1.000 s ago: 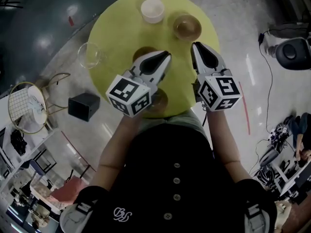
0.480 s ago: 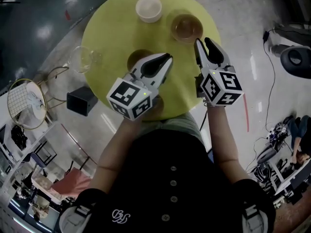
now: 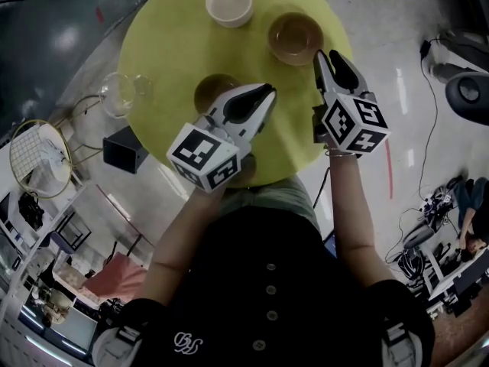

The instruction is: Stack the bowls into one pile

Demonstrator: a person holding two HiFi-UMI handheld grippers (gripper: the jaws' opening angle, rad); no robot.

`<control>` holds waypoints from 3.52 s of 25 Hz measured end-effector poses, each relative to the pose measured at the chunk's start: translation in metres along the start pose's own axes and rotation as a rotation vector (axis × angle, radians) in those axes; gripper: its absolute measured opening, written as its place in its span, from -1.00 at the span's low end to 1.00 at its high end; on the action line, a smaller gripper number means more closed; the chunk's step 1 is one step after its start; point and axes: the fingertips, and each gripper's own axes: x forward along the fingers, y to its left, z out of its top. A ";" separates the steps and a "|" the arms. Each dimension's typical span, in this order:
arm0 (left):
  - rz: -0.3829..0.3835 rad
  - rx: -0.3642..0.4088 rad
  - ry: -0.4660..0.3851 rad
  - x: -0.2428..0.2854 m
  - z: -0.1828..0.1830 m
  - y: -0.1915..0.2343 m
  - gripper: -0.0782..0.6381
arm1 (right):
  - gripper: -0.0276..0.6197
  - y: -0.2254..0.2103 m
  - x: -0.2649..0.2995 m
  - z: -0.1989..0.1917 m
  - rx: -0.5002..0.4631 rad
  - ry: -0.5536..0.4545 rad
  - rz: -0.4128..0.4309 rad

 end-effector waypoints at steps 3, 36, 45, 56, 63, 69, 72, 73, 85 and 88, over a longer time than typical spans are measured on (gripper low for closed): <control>-0.001 -0.010 0.006 0.005 -0.004 0.003 -0.67 | -0.58 -0.007 0.011 -0.005 0.009 0.019 -0.007; 0.048 -0.035 -0.033 -0.021 -0.001 0.019 -0.67 | -0.87 0.001 0.032 -0.004 0.028 -0.005 -0.063; 0.056 -0.030 -0.077 -0.039 0.000 0.017 -0.67 | -0.87 0.017 0.014 0.002 0.012 -0.039 -0.045; 0.054 -0.004 -0.073 -0.074 -0.009 0.004 -0.67 | -0.87 0.040 -0.019 0.007 -0.024 -0.067 -0.033; 0.051 0.005 -0.069 -0.112 -0.016 0.005 -0.67 | -0.87 0.073 -0.038 0.007 -0.033 -0.107 -0.025; 0.026 0.034 -0.082 -0.137 -0.011 0.006 -0.67 | -0.87 0.105 -0.056 0.009 -0.036 -0.153 -0.022; 0.011 0.046 -0.098 -0.148 -0.006 0.006 -0.67 | -0.87 0.123 -0.062 0.007 -0.044 -0.163 -0.022; 0.006 0.049 -0.102 -0.152 -0.005 0.007 -0.67 | -0.87 0.128 -0.063 0.006 -0.044 -0.167 -0.021; -0.003 0.059 -0.100 -0.182 -0.009 0.023 -0.67 | -0.87 0.168 -0.059 -0.019 -0.033 -0.161 -0.023; -0.003 0.032 -0.098 -0.188 -0.014 0.028 -0.67 | -0.87 0.173 -0.055 -0.030 -0.024 -0.143 -0.022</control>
